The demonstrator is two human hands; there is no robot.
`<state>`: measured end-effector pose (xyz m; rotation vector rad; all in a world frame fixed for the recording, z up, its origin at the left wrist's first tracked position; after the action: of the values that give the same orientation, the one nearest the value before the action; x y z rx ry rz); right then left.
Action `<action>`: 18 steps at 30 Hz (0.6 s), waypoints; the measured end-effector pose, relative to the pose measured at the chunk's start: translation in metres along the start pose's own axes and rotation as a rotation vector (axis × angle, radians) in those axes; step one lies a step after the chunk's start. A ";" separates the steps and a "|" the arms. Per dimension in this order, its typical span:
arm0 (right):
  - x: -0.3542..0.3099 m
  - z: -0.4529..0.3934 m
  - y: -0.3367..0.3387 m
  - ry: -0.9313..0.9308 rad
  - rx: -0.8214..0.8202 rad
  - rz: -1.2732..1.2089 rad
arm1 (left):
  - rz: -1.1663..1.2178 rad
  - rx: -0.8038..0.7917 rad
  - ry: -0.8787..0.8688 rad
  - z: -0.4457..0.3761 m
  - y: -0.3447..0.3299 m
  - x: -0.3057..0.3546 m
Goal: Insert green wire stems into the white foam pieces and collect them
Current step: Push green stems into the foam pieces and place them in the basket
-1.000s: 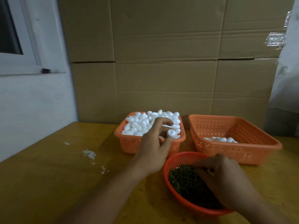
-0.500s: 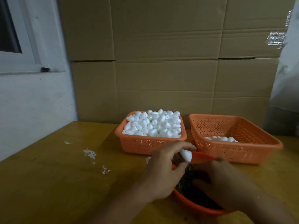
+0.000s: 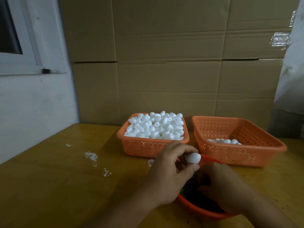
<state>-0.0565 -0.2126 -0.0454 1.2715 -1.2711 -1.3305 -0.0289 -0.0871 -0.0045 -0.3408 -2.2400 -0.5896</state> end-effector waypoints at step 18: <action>0.013 0.024 0.058 -0.035 0.499 -0.680 | 0.774 0.083 0.498 0.005 -0.001 -0.035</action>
<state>-0.0852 -0.2290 0.0095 2.1769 -1.2925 -1.5386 -0.0097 -0.0875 -0.0340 -0.8570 -1.4852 -0.1348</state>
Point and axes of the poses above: each hand's wrist, its own z-axis away from the middle knuckle, its own y-axis out of the back of the hand, x = y × z, the point moved 10 cm from there along -z, towards the middle knuckle, and after that the axes turned 8 degrees about z, right-handed, at the moved point
